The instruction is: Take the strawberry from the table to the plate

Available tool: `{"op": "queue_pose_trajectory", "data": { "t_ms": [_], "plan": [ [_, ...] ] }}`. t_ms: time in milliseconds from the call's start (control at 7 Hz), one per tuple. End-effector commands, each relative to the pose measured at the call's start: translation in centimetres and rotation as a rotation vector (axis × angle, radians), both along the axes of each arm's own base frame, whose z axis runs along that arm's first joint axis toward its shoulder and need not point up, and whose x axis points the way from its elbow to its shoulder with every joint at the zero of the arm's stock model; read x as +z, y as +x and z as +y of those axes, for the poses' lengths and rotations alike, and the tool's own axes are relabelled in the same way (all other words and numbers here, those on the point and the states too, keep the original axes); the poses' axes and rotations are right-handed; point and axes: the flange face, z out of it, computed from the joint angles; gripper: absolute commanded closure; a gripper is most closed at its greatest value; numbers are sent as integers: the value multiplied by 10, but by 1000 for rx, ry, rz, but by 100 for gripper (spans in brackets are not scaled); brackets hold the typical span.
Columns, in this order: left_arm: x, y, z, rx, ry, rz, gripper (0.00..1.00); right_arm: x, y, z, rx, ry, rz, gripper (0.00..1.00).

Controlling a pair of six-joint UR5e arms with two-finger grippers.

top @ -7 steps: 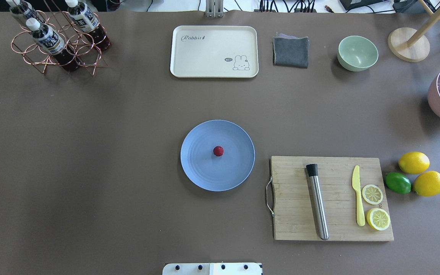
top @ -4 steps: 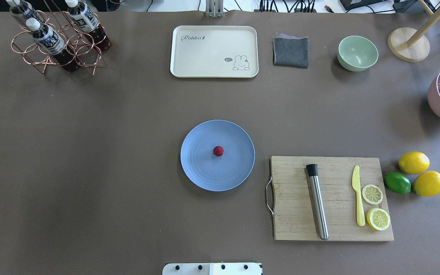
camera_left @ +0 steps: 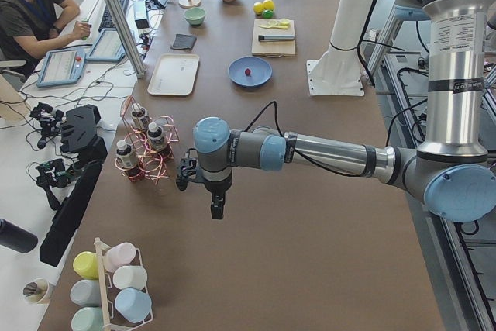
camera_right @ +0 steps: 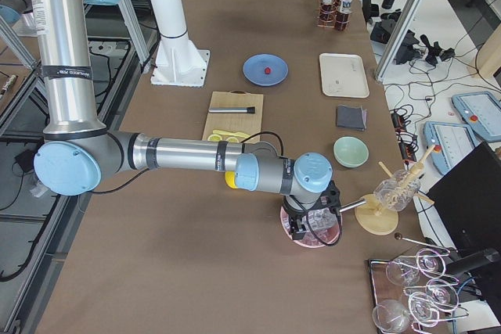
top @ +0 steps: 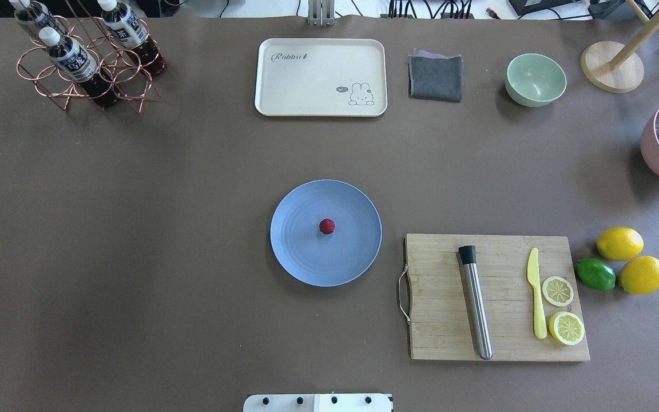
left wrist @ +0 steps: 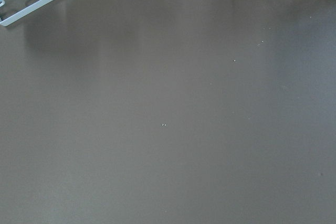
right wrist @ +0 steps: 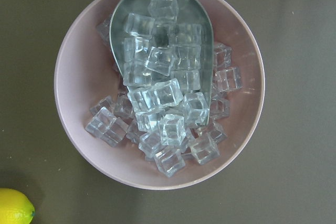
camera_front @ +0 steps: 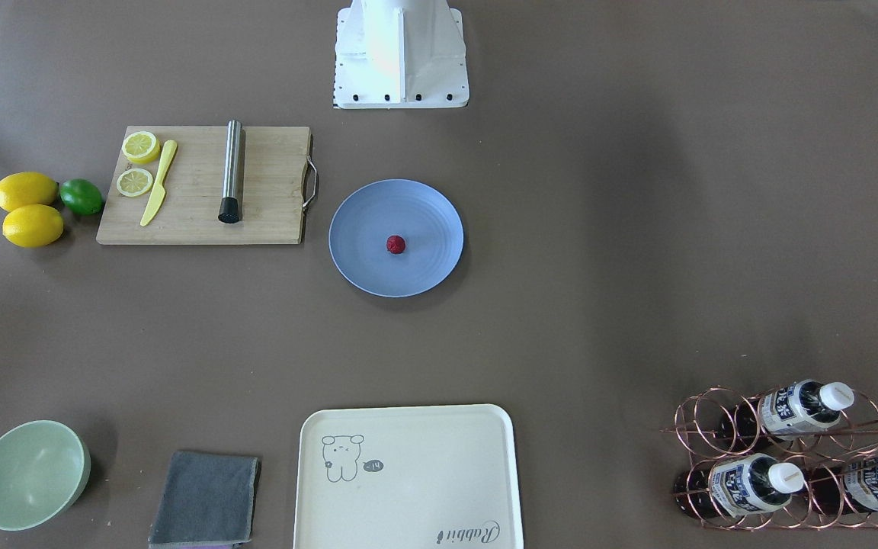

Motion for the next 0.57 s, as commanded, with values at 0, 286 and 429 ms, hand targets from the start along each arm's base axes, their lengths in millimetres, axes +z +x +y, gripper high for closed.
{"op": "queue_pose_trajectory", "data": {
  "t_ms": [0,286,429],
  "plan": [
    [2,0,1,-2,-5,0,3,-1,0,-1,0,2,1,0],
    [3,0,1,-2,-7,0,3,-3,0,0,0,6,0,0],
    [3,0,1,-2,-8,0,2,-3,0,0,0,5,1,0]
  ]
}}
